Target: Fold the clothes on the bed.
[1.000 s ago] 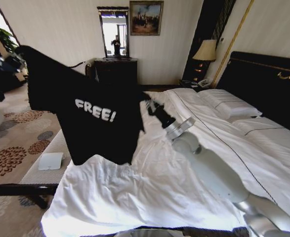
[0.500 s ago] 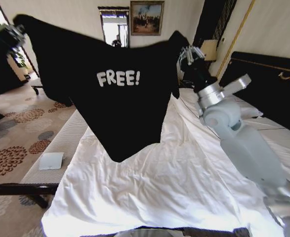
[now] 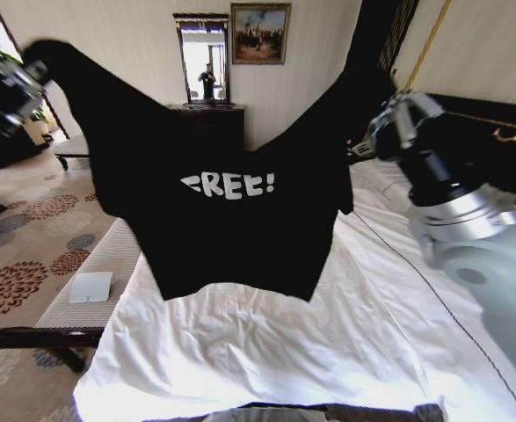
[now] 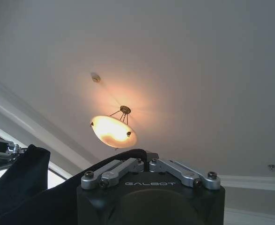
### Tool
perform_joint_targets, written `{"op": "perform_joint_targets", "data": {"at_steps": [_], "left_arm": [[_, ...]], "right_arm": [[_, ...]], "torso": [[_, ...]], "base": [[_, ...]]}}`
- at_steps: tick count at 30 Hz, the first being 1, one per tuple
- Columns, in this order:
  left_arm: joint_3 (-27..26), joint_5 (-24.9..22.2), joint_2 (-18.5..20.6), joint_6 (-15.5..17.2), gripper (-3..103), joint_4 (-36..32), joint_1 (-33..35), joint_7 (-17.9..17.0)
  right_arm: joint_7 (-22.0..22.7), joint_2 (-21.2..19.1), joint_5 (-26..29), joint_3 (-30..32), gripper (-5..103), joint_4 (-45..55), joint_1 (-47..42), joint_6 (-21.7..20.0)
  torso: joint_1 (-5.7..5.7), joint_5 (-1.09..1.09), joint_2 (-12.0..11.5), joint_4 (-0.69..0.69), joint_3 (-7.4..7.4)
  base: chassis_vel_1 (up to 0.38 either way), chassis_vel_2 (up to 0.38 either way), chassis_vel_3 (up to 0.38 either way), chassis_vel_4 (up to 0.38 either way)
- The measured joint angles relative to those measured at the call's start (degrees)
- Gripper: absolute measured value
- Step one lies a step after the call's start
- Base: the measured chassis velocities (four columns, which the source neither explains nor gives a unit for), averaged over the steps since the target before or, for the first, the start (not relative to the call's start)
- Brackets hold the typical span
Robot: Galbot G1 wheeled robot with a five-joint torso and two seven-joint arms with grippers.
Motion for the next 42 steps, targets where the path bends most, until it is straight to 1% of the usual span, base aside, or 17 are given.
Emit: {"op": "perform_joint_targets", "data": {"at_steps": [4, 6, 8, 9, 11, 12, 13, 15, 18, 19, 21, 26, 29, 32, 34, 36, 42], "left_arm": [[2.52, 1.4, -0.43, 1.95, 1, 0.11, 0.46, -0.61], [10.11, 6.09, -3.57, 6.4, 1, 0.3, 3.94, -1.9], [20.34, 14.43, -6.42, 9.08, 1, 0.48, 6.22, -2.46], [20.34, 14.43, -6.42, 9.08, 1, 0.48, 6.22, -2.46], [36.77, 25.82, -10.19, 12.33, 1, 1.36, 6.41, -3.88], [41.51, 28.53, -11.29, 13.01, 1, 2.49, 6.07, -4.26], [41.51, 28.53, -11.29, 13.01, 1, 2.49, 6.07, -4.26], [56.76, 37.87, -15.15, 14.35, 1, 8.75, 4.4, -4.62], [67.26, 47.89, -19.57, 14.23, 1, 18.15, 2.49, -4.01], [67.26, 47.89, -19.57, 14.23, 1, 18.15, 2.49, -4.01], [72.32, 54.63, -24.12, 12.68, 1, 25.03, 1.38, -3.57], [74.5, 59.94, -28.85, 9.49, 1, 30.4, 0.46, -2.42], [74.52, 60.86, -29.44, 8.45, 1, 31.43, 0.0, -2.02], [73.92, 61.25, -30.31, 5.8, 1, 33.23, -2.11, -0.37], [73.89, 61.01, -30.52, 5.52, 1, 33.61, -2.59, -0.17], [74.87, 60.33, -32.21, 4.6, 1, 37.97, -6.28, 0.52], [78.93, 63.12, -36.2, 4.07, 1, 49.03, -12.22, 1.31]], "right_arm": [[2.16, -0.18, 0.74, 0.37, 0, 0.67, -0.52, -4.65], [3.26, 2.81, -4.1, -4.21, 0, -2.19, -5.17, -9.63], [3.4, 5.98, -10.42, -10.75, 0, -6.81, -9.33, -12.3], [3.4, 5.98, -10.42, -10.75, 0, -6.81, -9.33, -12.3], [3.34, 10.42, -18.6, -21.2, 0, -15.01, -12.32, -13.37], [3.3, 11.5, -20.38, -23.71, 0, -17.4, -12.62, -13.4], [3.3, 11.5, -20.38, -23.71, 0, -17.4, -12.62, -13.4], [3.3, 16.26, -26.32, -32.45, 0, -28.19, -12.91, -12.8], [3.74, 19.82, -29.2, -37.6, 0, -35.99, -12.66, -11.78], [3.74, 19.82, -29.2, -37.6, 0, -35.99, -12.66, -11.78], [4.29, 21.94, -31.72, -40.28, 0, -41.55, -12.51, -10.29], [4.34, 23.6, -36.24, -41.21, 0, -47.03, -12.52, -7.31], [4.34, 24.07, -37.64, -41.13, 0, -48.48, -12.49, -6.08], [4.74, 25.74, -38.75, -40.48, 0, -51.91, -11.16, -1.41], [4.88, 26.06, -38.78, -40.43, 0, -52.51, -10.81, -0.86], [5.95, 28.8, -38.85, -40.46, 0, -57.89, -7.61, 2.04], [6.02, 34.53, -39.43, -42.59, 0, -68.07, -2.32, 3.72]], "torso": [[-0.02, -0.01, 0.01, -0.01, -0.01], [-0.01, -0.03, 0.01, 0.02, 0.0], [0.0, -0.03, -0.01, 0.04, 0.02], [0.0, -0.03, -0.01, 0.04, 0.02], [0.03, 0.01, -0.04, 0.01, 0.04], [0.03, 0.04, -0.03, 0.0, 0.03], [0.03, 0.04, -0.03, 0.0, 0.03], [0.02, 0.02, -0.03, -0.01, 0.03], [0.02, -0.01, -0.03, 0.0, 0.03], [0.02, -0.01, -0.03, 0.0, 0.03], [0.02, -0.04, -0.03, 0.03, 0.03], [0.01, 0.0, -0.03, 0.0, 0.02], [0.01, -0.01, -0.02, 0.0, 0.02], [0.01, -0.01, -0.02, 0.01, 0.01], [0.0, -0.01, -0.02, 0.01, 0.01], [0.0, 0.0, -0.01, 0.0, 0.01], [0.02, -0.02, -0.02, 0.01, 0.02]], "base": [[0.0, 0.0, 0.0, 0.0], [0.0, 0.0, 0.0, 0.0], [0.0, 0.0, 0.0, 0.0], [0.0, 0.0, 0.0, 0.0], [0.0, 0.0, 0.0, 0.0], [0.0, 0.0, 0.0, 0.0], [0.0, 0.0, 0.0, 0.0], [0.0, 0.0, 0.0, 0.0], [0.0, 0.0, 0.0, 0.0], [0.0, 0.0, 0.0, 0.0], [0.0, 0.0, 0.0, 0.0], [0.0, 0.0, 0.0, 0.0], [0.0, 0.0, 0.0, 0.0], [0.0, 0.0, 0.0, 0.0], [0.0, 0.0, 0.0, 0.0], [0.0, 0.0, 0.0, 0.0], [0.0, 0.0, 0.0, 0.0]]}}
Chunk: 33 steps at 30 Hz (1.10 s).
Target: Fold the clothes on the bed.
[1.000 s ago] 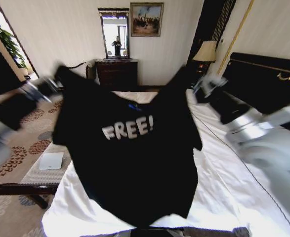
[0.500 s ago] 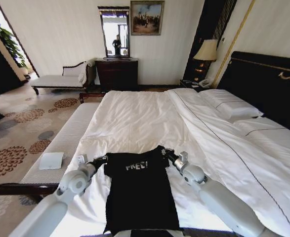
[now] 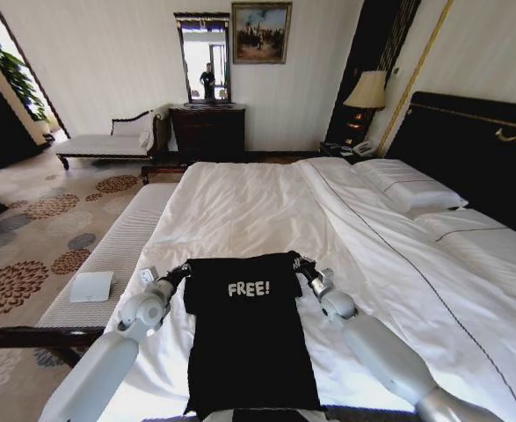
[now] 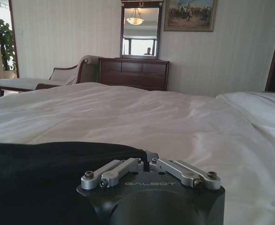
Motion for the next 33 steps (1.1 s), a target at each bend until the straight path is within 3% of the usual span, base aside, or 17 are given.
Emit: {"op": "perform_joint_targets", "data": {"at_steps": [3, 7, 14, 19, 22, 25, 30, 33], "left_arm": [[1.66, 1.75, -1.93, 0.2, 1, 4.99, -2.59, 0.11], [2.12, 2.82, -2.68, 0.73, 1, 7.9, -4.34, 0.16], [1.33, 1.27, -2.67, -1.08, 1, 9.84, -7.0, 2.74], [2.92, 2.05, -4.5, -1.38, 1, 14.96, -9.34, 2.67], [3.31, 2.75, -6.43, -0.98, 1, 19.97, -11.25, 1.28], [3.11, 2.92, -7.01, -0.96, 1, 21.53, -11.95, 1.09], [1.47, 2.99, -7.32, -1.57, -2, 24.05, -13.07, 0.69], [-0.18, 2.88, -7.31, -2.4, 9, 24.91, -13.82, 0.69]], "right_arm": [[-1.05, 3.96, -1.22, -1.54, 0, -6.1, 2.4, 0.77], [-1.46, 6.25, -0.99, -2.56, 0, -8.1, 4.02, 0.69], [-2.37, 6.34, -0.59, -3.59, 0, -8.28, 6.77, 0.66], [-1.38, 7.31, -0.26, -7.63, 0, -11.45, 8.85, -3.73], [3.19, 9.41, -0.19, -9.96, 0, -15.36, 10.4, -8.63], [4.85, 10.29, -0.32, -10.41, -1, -16.83, 11.06, -9.39], [6.05, 11.41, -0.57, -10.22, 13, -18.15, 12.11, -8.59], [4.37, 12.16, 0.1, -8.23, 28, -18.19, 13.2, -6.44]], "torso": [[-0.01, 0.01, 0.0, -0.01, 0.0], [-0.01, 0.0, 0.0, 0.0, 0.0], [-0.02, 0.0, 0.01, 0.0, -0.02], [-0.01, 0.0, 0.0, 0.01, -0.01], [-0.01, 0.0, 0.0, 0.0, -0.01], [-0.01, 0.01, 0.0, 0.0, -0.01], [-0.01, 0.0, 0.0, -0.02, -0.01], [-0.01, 0.01, 0.0, 0.01, 0.0]], "base": [[0.0, 0.0, 0.0, 0.0], [0.0, 0.0, 0.0, 0.0], [0.0, 0.0, 0.0, 0.0], [0.0, 0.0, 0.0, 0.0], [0.0, 0.0, 0.0, 0.0], [0.0, 0.0, 0.0, 0.0], [0.0, 0.0, 0.0, 0.0], [0.0, 0.0, 0.0, 0.0]]}}
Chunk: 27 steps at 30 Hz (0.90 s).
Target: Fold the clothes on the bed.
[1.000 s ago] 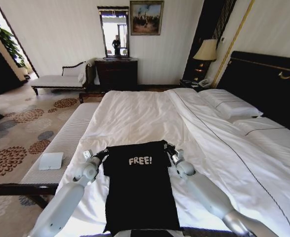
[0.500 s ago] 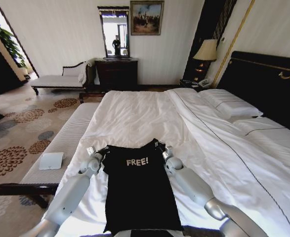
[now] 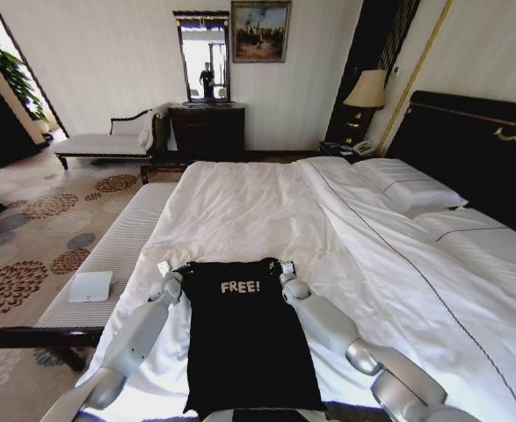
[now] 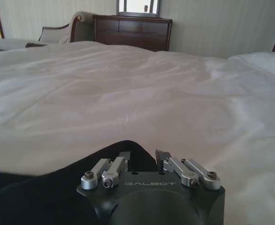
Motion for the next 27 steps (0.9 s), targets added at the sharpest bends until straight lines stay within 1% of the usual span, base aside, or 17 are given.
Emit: {"op": "perform_joint_targets", "data": {"at_steps": [2, 3, 5, 6, 8, 9, 11, 12, 14, 15, 17, 18, 19, 20, 23, 24, 27], "left_arm": [[-1.22, -0.48, -0.14, -0.38, 20, 0.09, -0.58, -0.01], [-1.22, -0.48, -0.14, -0.38, 20, 0.09, -0.58, -0.01], [-2.5, -1.46, -0.35, -0.44, 30, 0.16, -1.35, -0.36], [-2.67, -1.67, -0.35, -0.44, 30, 0.23, -1.48, -0.55], [-2.65, -1.67, -0.18, -0.44, 41, 0.28, -1.43, -0.79], [-2.65, -1.67, -0.18, -0.44, 41, 0.28, -1.43, -0.79], [-2.65, -1.39, 0.07, -0.42, 52, -0.09, -0.82, -0.93], [-2.76, -1.35, 0.19, -0.4, 52, -0.34, -0.52, -1.01], [-3.25, -1.32, 0.75, -0.39, 63, -1.02, 0.11, -1.31], [-3.25, -1.32, 0.75, -0.39, 63, -1.02, 0.11, -1.31], [-4.27, -1.37, 1.57, -0.65, 74, -1.79, 0.58, -1.53], [-4.96, -1.53, 1.92, -0.88, 74, -2.09, 0.69, -1.69], [-7.13, -3.07, 2.95, -1.55, 80, -3.0, 0.81, -2.45], [-7.13, -3.07, 2.95, -1.55, 80, -3.0, 0.81, -2.45], [-11.82, -7.19, 6.16, -2.02, 95, -7.03, 2.99, -4.09], [-11.82, -7.19, 6.16, -2.02, 95, -7.03, 2.99, -4.09], [-15.29, -8.21, 7.87, -1.61, 100, -11.82, 6.89, -4.48]], "right_arm": [[-0.63, 0.43, 1.06, 1.37, 34, -0.23, 1.03, 0.47], [-0.63, 0.43, 1.06, 1.37, 34, -0.23, 1.03, 0.47], [-0.84, 0.91, 2.35, 2.51, 45, -1.17, 2.37, 0.51], [-0.84, 1.02, 2.63, 2.68, 50, -1.49, 2.69, 0.51], [-0.84, 1.16, 2.94, 2.74, 55, -2.19, 3.06, 0.52], [-0.84, 1.16, 2.94, 2.74, 55, -2.19, 3.06, 0.52], [-0.82, 1.15, 2.81, 2.81, 66, -2.06, 2.85, 0.6], [-0.79, 1.09, 2.7, 2.95, 72, -1.74, 2.54, 0.67], [-0.55, 0.66, 2.25, 3.78, 78, -0.57, 1.66, 1.1], [-0.55, 0.66, 2.25, 3.78, 78, -0.57, 1.66, 1.1], [-0.44, -0.31, 1.93, 5.21, 88, 1.38, 0.56, 2.14], [-0.41, -0.89, 1.94, 5.94, 93, 2.41, 0.02, 2.54], [-0.4, -2.41, 1.97, 7.63, 97, 4.69, -1.28, 3.66], [-0.4, -2.41, 1.97, 7.63, 97, 4.69, -1.28, 3.66], [-0.98, -7.08, 4.37, 11.13, 100, 9.48, -4.47, 4.79], [-0.98, -7.08, 4.37, 11.13, 100, 9.48, -4.47, 4.79], [-0.88, -10.33, 12.4, 13.92, 100, 15.37, -7.59, 3.43]], "torso": [[0.0, 0.0, 0.0, 0.02, 0.0], [0.0, 0.0, 0.0, 0.02, 0.0], [0.0, 0.01, 0.0, 0.01, 0.0], [0.01, 0.01, 0.0, 0.01, 0.0], [0.01, 0.0, 0.0, -0.01, 0.0], [0.01, 0.0, 0.0, -0.01, 0.0], [0.01, -0.01, 0.0, -0.01, 0.0], [0.01, -0.01, 0.0, -0.01, 0.0], [0.0, 0.01, 0.0, 0.0, 0.0], [0.0, 0.01, 0.0, 0.0, 0.0], [0.0, -0.01, 0.0, 0.01, 0.0], [0.0, 0.0, 0.0, 0.0, 0.0], [-0.01, 0.0, 0.0, -0.01, -0.01], [-0.01, 0.0, 0.0, -0.01, -0.01], [0.0, 0.01, 0.0, -0.02, -0.01], [0.0, 0.01, 0.0, -0.02, -0.01], [0.0, 0.0, 0.0, -0.03, -0.01]], "base": [[0.0, 0.0, 0.0, 0.0], [0.0, 0.0, 0.0, 0.0], [0.0, 0.0, 0.0, 0.0], [0.0, 0.0, 0.0, 0.0], [0.0, 0.0, 0.0, 0.0], [0.0, 0.0, 0.0, 0.0], [0.0, 0.0, 0.0, 0.0], [0.0, 0.0, 0.0, 0.0], [0.0, 0.0, 0.0, 0.0], [0.0, 0.0, 0.0, 0.0], [0.0, 0.0, 0.0, 0.0], [0.0, 0.0, 0.0, 0.0], [0.0, 0.0, 0.0, 0.0], [0.0, 0.0, 0.0, 0.0], [0.0, 0.0, 0.0, 0.0], [0.0, 0.0, 0.0, 0.0], [0.0, 0.0, 0.0, 0.0]]}}
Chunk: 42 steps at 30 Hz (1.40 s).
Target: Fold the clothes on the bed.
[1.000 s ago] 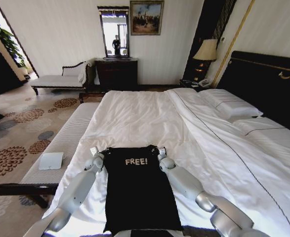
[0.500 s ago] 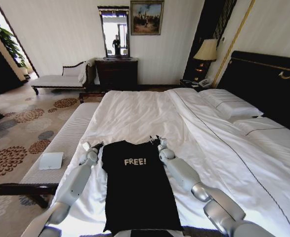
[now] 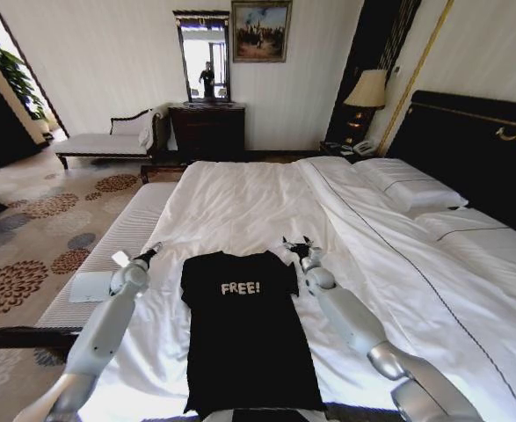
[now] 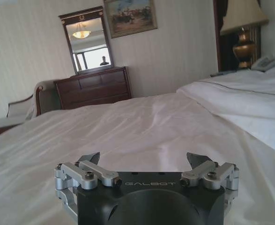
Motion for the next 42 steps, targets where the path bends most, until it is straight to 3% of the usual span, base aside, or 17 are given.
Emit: {"op": "perform_joint_targets", "data": {"at_steps": [1, 2, 3, 4, 6, 9, 11, 13, 14, 16, 19, 25, 31, 37, 39, 41, 42], "left_arm": [[-2.76, -0.28, 0.79, 0.69, 100, -3.78, 3.61, -0.45], [-2.76, -0.28, 0.79, 0.69, 100, -3.78, 3.61, -0.45], [-4.98, -0.1, 0.96, 1.28, 100, -6.39, 6.41, -0.75], [-9.38, 0.93, 0.77, 2.12, 100, -11.18, 12.22, -0.87], [-13.87, 1.77, -0.44, 2.2, 100, -17.52, 19.28, 0.69], [-16.84, 3.68, -2.09, 0.89, 100, -22.23, 25.26, 3.89], [-18.55, 5.43, -3.88, -1.59, 100, -25.44, 30.42, 9.95], [-18.77, 5.6, -4.31, -2.18, 100, -26.04, 31.5, 11.72], [-19.01, 5.79, -5.36, -3.44, 100, -27.21, 33.54, 15.98], [-18.83, 5.92, -6.34, -4.31, 100, -28.2, 34.75, 19.47], [-18.27, 6.09, -7.13, -4.62, 100, -29.03, 35.23, 20.89], [-18.24, 8.73, -10.36, -5.06, 100, -30.98, 36.92, 20.39], [-20.15, 9.36, -13.56, -5.08, 100, -34.55, 40.45, 19.86], [-20.66, 9.41, -15.53, -4.87, 100, -37.02, 41.9, 19.22], [-20.66, 9.38, -15.64, -4.83, 100, -37.32, 41.94, 19.05], [-20.6, 9.09, -15.82, -4.68, 100, -38.3, 42.13, 18.68], [-20.6, 9.09, -15.82, -4.68, 100, -38.3, 42.13, 18.68]], "right_arm": [[0.68, -1.8, 7.0, 1.95, 100, 5.04, -2.96, -1.91], [0.68, -1.8, 7.0, 1.95, 100, 5.04, -2.96, -1.91], [1.12, -2.64, 10.59, 2.91, 100, 7.54, -4.76, -3.17], [1.69, -4.08, 16.62, 4.54, 100, 11.75, -8.53, -5.48], [1.26, -5.08, 21.03, 5.97, 100, 15.24, -12.59, -7.23], [-0.41, -5.13, 22.99, 6.34, 100, 16.1, -14.72, -7.97], [-2.8, -4.34, 24.22, 6.09, 100, 15.52, -15.41, -8.11], [-3.39, -4.14, 24.51, 5.96, 100, 15.22, -15.41, -8.11], [-5.39, -3.69, 25.55, 5.52, 100, 14.25, -15.41, -8.24], [-6.63, -3.5, 26.27, 5.39, 100, 13.43, -15.44, -8.61], [-7.33, -3.48, 26.38, 5.48, 100, 12.33, -15.61, -8.82], [-8.58, -2.87, 28.39, 6.67, 100, 8.95, -15.45, -9.62], [-13.74, -1.09, 28.75, 8.05, 103, 6.53, -15.97, -9.46], [-14.48, 1.29, 28.76, 8.77, 79, 4.96, -16.69, -8.11], [-14.47, 1.46, 28.62, 8.77, 79, 4.8, -16.7, -7.97], [-14.21, 1.82, 27.68, 8.69, 68, 3.88, -16.45, -7.19], [-14.21, 1.82, 27.68, 8.69, 68, 3.88, -16.45, -7.19]], "torso": [[-0.01, 0.0, 0.0, 0.0, -0.01], [-0.01, 0.0, 0.0, 0.0, -0.01], [-0.01, -0.01, 0.01, 0.0, -0.02], [-0.02, -0.01, 0.01, 0.02, -0.01], [-0.04, 0.0, 0.02, 0.03, -0.02], [-0.04, 0.0, 0.02, 0.03, -0.02], [-0.04, 0.02, 0.02, 0.03, -0.02], [-0.04, 0.01, 0.02, 0.04, -0.02], [-0.02, 0.01, 0.01, 0.05, -0.01], [-0.01, 0.01, 0.01, 0.05, -0.01], [-0.01, 0.0, 0.02, 0.01, -0.01], [-0.01, 0.01, 0.01, 0.01, 0.0], [0.0, 0.0, 0.0, 0.02, 0.0], [-0.01, 0.0, 0.0, 0.02, 0.0], [0.0, 0.0, 0.0, 0.02, 0.0], [0.0, 0.0, 0.0, 0.02, 0.0], [0.0, 0.0, 0.0, 0.02, 0.0]], "base": [[0.0, 0.0, 0.0, 0.0], [0.0, 0.0, 0.0, 0.0], [0.0, 0.0, 0.0, 0.0], [0.0, 0.0, 0.0, 0.0], [0.0, 0.0, 0.0, 0.0], [0.0, 0.0, 0.0, 0.0], [0.0, 0.0, 0.0, 0.0], [0.0, 0.0, 0.0, 0.0], [0.0, 0.0, 0.0, 0.0], [0.0, 0.0, 0.0, 0.0], [0.0, 0.0, 0.0, 0.0], [0.0, 0.0, 0.0, 0.0], [0.0, 0.0, 0.0, 0.0], [0.0, 0.0, 0.0, 0.0], [0.0, 0.0, 0.0, 0.0], [0.0, 0.0, 0.0, 0.0], [0.0, 0.0, 0.0, 0.0]]}}
